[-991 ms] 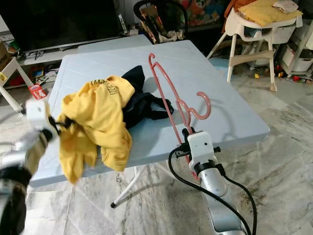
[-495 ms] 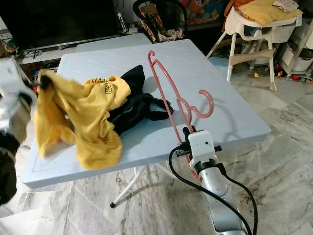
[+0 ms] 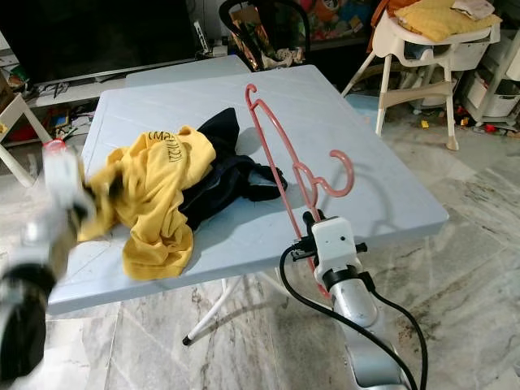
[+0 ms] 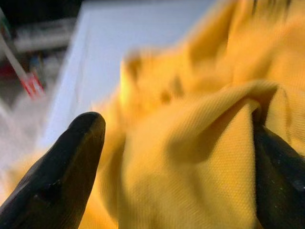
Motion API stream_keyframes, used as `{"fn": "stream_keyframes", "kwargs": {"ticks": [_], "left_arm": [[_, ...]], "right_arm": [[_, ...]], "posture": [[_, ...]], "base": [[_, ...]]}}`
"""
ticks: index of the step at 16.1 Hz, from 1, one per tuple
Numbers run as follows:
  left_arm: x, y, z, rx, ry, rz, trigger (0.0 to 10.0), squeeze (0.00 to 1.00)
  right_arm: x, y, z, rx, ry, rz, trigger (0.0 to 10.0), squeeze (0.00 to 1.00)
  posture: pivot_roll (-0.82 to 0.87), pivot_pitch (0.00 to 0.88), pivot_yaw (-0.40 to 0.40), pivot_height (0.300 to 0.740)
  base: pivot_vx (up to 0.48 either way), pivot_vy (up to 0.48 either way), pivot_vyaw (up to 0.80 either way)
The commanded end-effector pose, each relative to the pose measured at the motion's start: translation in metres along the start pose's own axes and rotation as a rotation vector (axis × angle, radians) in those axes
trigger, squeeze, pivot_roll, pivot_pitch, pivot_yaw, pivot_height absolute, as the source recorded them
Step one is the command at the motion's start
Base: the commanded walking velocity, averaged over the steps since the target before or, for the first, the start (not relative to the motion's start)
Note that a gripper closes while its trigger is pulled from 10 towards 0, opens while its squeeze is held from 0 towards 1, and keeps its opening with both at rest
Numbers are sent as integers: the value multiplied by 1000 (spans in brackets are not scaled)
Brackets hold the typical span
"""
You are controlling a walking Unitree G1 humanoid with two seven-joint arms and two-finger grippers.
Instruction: Hang hanger
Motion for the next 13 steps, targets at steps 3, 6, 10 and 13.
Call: {"fn": "stream_keyframes", "kwargs": {"ticks": [3, 6, 10, 13], "left_arm": [[-18, -4, 7, -52, 35, 47, 10000, 1000], [1, -3, 12, -73, -68, 78, 10000, 1000], [2, -17, 39, -178, -38, -18, 10000, 1000], [1, -35, 61, -252, -38, -66, 10000, 522]], "right_arm": [[-7, 5, -2, 29, 40, -3, 10000, 0], [-8, 4, -4, 33, 41, -1, 10000, 0], [-9, 9, -6, 46, 38, -7, 10000, 0], [-7, 11, -11, 57, 31, -9, 10000, 0]], "posture": [[-98, 45, 67, 740], [-83, 33, 65, 740], [-54, 28, 59, 740], [-41, 24, 59, 740]], "base": [[0, 0, 0], [0, 0, 0], [0, 0, 0], [0, 0, 0]]}}
Point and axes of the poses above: a point about 5 cm out from each wrist's last joint towards the gripper, its own z axis pointing back from the gripper into the wrist, its own x axis along the axis of the wrist's last joint, y = z × x, the point moved 2 cm from there along -z, pointing out of the wrist towards the gripper, and after that the axes turned 2 degrees about z, right-handed, at the moved point
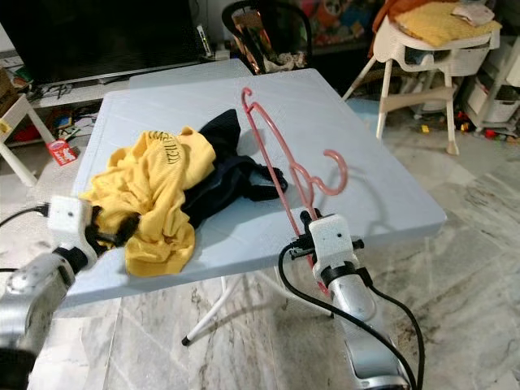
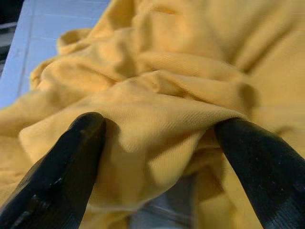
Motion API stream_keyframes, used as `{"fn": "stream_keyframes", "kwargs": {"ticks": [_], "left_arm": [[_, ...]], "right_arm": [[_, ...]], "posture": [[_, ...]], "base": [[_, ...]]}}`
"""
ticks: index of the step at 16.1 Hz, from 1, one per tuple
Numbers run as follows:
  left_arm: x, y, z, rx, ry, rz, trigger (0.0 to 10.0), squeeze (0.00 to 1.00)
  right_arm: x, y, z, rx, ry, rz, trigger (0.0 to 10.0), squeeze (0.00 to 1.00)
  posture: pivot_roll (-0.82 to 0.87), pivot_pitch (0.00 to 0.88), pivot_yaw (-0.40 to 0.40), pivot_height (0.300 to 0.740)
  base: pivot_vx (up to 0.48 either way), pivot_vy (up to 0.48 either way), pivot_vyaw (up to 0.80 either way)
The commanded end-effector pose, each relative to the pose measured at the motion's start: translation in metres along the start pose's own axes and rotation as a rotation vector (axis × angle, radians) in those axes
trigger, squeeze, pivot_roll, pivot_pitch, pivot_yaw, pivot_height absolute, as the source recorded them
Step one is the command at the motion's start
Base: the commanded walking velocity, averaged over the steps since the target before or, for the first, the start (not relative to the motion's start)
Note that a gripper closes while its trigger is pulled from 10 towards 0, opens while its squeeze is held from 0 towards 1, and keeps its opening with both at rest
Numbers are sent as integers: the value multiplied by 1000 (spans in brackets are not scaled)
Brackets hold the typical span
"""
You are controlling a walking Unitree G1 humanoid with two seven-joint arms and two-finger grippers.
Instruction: Hang hanger
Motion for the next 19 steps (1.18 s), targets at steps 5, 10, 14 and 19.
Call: {"fn": "stream_keyframes", "kwargs": {"ticks": [5, 10, 14, 19], "left_arm": [[6, -37, 21, -98, -22, -19, 10000, 0], [21, -47, 37, -13, -117, -59, 10000, 0], [-2, -60, 46, 165, -130, -47, 10000, 0], [-28, -74, 50, 109, -68, -41, 10000, 0]], "right_arm": [[-5, 5, -2, 19, 19, -9, 10000, 0], [-2, 3, -5, 3, 3, -12, 10000, 0], [-2, -3, 2, -53, 1, -56, 10000, 0], [-1, -10, 11, -91, -2, -61, 10000, 0]], "posture": [[-17, 25, 53, 740], [-17, 29, 59, 740], [-8, 22, 62, 740], [-9, 12, 49, 740]], "base": [[0, 0, 0], [0, 0, 0], [0, 0, 0], [0, 0, 0]]}}
Point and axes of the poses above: a point about 5 cm out from each wrist's last joint towards the gripper, its own z axis pointing back from the gripper into the wrist, its own x axis along the axis of the wrist's last joint, y = z × x, the point moved 2 cm from there along -z, pointing out of the wrist towards the gripper, and after that the axes turned 2 degrees about z, right-handed, at the moved point
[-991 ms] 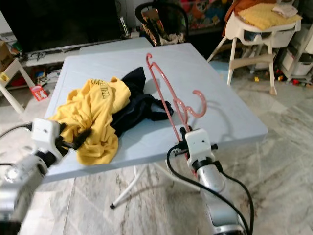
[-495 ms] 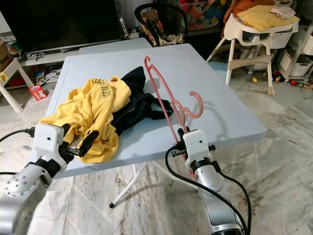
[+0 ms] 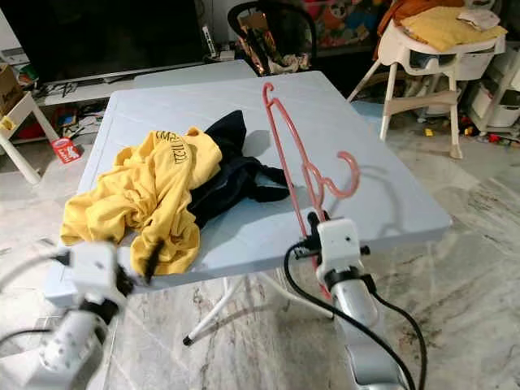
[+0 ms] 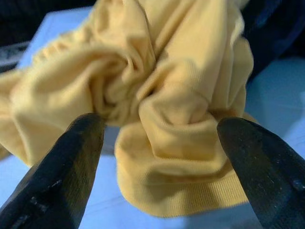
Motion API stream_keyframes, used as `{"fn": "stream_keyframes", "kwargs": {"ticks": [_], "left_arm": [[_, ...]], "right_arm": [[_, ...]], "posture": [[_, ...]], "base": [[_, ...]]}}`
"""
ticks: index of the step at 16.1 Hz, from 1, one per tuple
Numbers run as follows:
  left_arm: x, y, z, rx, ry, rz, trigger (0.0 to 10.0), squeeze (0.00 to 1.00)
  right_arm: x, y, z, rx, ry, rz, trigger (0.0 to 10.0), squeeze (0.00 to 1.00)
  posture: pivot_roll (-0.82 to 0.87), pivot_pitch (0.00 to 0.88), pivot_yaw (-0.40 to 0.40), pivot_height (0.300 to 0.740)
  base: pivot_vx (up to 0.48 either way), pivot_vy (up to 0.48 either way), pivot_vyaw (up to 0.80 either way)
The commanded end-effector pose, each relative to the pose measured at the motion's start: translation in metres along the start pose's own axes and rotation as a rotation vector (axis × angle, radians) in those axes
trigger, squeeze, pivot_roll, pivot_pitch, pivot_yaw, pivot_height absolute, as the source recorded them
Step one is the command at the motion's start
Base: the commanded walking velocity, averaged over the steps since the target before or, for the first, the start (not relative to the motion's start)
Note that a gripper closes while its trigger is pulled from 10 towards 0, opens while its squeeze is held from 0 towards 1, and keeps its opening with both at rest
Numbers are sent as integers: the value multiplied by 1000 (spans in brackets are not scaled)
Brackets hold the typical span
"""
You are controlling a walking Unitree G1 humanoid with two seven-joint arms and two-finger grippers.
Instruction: Hang hanger
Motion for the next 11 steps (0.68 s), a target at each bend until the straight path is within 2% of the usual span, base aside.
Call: {"fn": "stream_keyframes", "kwargs": {"ticks": [1, 2, 4, 5, 8, 10, 11], "left_arm": [[3, 3, -3, -2, -8, -16, 10000, 0], [8, 3, -7, 3, -21, -22, 10000, 0], [9, 2, -9, 9, -21, -10, 10000, 0], [9, 2, -11, 21, -40, -34, 10000, 0], [10, 3, -14, 26, -45, -39, 10000, 0], [11, 3, -16, 23, -44, -69, 10000, 0], [12, 7, -16, 7, -39, -104, 10000, 0]], "right_arm": [[0, -4, 2, -9, 10, -10, 10000, 0], [-5, -10, 4, -29, 31, -9, 10000, 0], [-6, -12, 5, -37, 38, -10, 10000, 0], [-6, -11, 5, -39, 47, -18, 10000, 0], [-5, -5, 4, -25, 44, -23, 10000, 0], [-4, -3, 3, -12, 44, -26, 10000, 0], [-4, -1, 3, 0, 43, -29, 10000, 0]], "posture": [[-12, 10, 53, 740], [-24, 8, 58, 740], [-28, 7, 60, 740], [-30, 6, 61, 740], [-32, 8, 60, 740], [-29, 6, 55, 740], [-29, 6, 55, 740]], "base": [[0, 0, 0], [0, 0, -444], [0, 0, -475], [0, 0, -563], [0, 0, -800], [0, 0, -531], [0, 0, 0]]}}
Point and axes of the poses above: a point about 5 cm out from each wrist's last joint towards the gripper, its own z axis pointing back from the gripper into the wrist, its own x axis along the axis of the wrist's last joint, y = z × x, the point moved 2 cm from there along -z, pointing out of the wrist towards the gripper, and after that the axes turned 2 degrees about z, right-handed, at the moved point
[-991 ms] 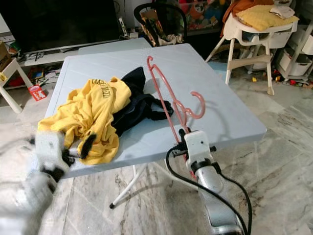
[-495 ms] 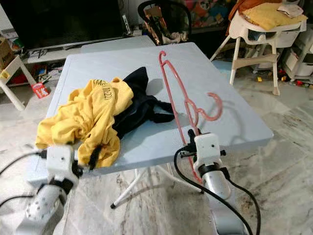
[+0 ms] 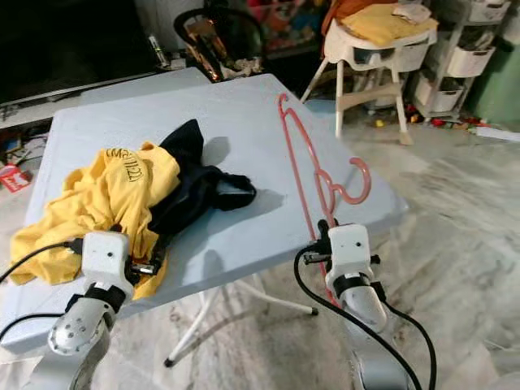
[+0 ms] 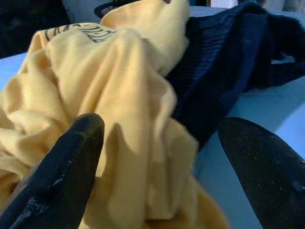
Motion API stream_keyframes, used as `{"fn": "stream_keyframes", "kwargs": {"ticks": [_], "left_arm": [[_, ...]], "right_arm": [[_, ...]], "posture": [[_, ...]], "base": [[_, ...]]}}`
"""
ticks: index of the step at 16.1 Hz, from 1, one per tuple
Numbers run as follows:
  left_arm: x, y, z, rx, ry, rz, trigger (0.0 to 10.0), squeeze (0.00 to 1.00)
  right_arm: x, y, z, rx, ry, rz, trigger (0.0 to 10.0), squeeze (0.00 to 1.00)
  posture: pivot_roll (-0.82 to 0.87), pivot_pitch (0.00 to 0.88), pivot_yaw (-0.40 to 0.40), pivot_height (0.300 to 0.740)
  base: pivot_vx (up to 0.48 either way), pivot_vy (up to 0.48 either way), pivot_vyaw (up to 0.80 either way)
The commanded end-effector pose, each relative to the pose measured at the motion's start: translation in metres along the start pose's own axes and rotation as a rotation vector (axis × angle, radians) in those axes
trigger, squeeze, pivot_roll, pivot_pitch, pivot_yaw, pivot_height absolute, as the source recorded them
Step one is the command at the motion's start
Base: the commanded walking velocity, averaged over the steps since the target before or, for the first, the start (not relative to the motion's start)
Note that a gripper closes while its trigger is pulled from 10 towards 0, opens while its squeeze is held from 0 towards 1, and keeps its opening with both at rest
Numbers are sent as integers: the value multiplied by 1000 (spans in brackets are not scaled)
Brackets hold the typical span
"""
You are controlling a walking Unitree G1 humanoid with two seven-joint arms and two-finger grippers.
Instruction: Hang hanger
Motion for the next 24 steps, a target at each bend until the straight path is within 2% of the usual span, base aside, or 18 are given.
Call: {"fn": "stream_keyframes", "kwargs": {"ticks": [1, 3, 6, 13, 24], "left_arm": [[-3, 11, 0, 17, 18, -24, 10000, 0], [-1, 16, -2, 41, 16, -30, 10000, 0], [-1, 15, -5, 42, 23, -13, 10000, 0], [1, 12, -12, 35, 26, -16, 10000, 0], [2, 9, -18, 36, 22, 7, 10000, 0]], "right_arm": [[5, 7, -2, 26, -16, -12, 10000, 0], [6, 6, -2, 21, -19, -11, 10000, 0], [5, 7, -1, 18, -16, -14, 10000, 0], [4, 4, -2, -10, -20, 22, 10000, 0], [4, 3, -3, -16, -16, 9, 10000, 0]], "posture": [[-26, 8, 57, 740], [-29, 9, 61, 740], [-34, 9, 67, 740], [-42, 5, 83, 740], [-52, 7, 86, 740]], "base": [[0, 0, 0], [0, 0, 0], [0, 0, 0], [-297, 0, 0], [-313, 0, 0]]}}
Point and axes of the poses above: a point about 5 cm out from each wrist's last joint towards the gripper, its own z axis pointing back from the gripper into the wrist, its own x axis along the axis of the wrist's last joint, y = z × x, the point moved 2 cm from there along -z, pointing out of the wrist towards the gripper, and after that the axes turned 2 degrees about z, right-handed, at the moved point
